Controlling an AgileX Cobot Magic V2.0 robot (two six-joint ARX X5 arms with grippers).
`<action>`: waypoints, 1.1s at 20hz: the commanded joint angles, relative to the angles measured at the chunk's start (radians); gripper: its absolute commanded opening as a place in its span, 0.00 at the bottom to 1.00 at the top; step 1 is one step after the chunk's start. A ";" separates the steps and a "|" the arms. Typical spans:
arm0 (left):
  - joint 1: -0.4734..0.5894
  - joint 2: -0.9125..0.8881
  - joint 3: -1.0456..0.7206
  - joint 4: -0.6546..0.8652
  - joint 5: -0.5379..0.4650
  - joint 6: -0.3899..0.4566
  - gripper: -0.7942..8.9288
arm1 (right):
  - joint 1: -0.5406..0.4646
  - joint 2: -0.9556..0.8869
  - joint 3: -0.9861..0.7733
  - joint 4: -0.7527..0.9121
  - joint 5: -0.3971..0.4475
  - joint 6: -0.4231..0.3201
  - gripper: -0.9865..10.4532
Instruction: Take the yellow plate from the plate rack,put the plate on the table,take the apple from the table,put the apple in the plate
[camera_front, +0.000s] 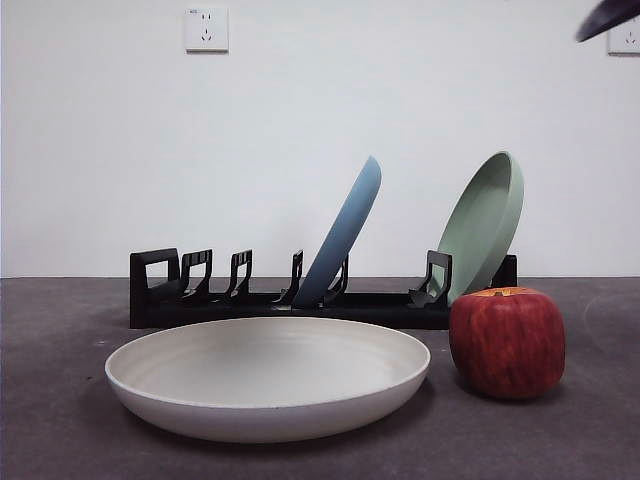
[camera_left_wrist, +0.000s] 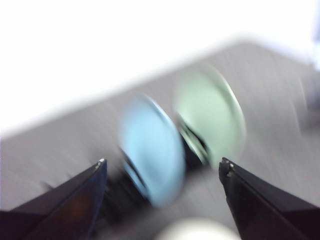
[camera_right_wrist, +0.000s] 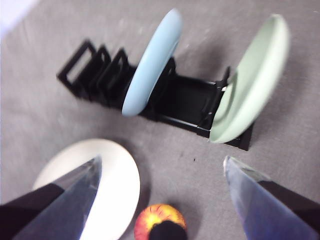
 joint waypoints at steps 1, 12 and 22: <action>0.045 -0.090 0.048 0.008 -0.033 0.060 0.47 | 0.109 0.058 0.008 -0.006 0.085 -0.027 0.45; 0.070 -0.256 0.112 -0.084 -0.158 0.101 0.47 | 0.263 0.441 0.007 -0.108 0.219 -0.025 0.46; 0.070 -0.256 0.112 -0.122 -0.158 0.101 0.47 | 0.267 0.573 0.006 -0.142 0.216 0.024 0.58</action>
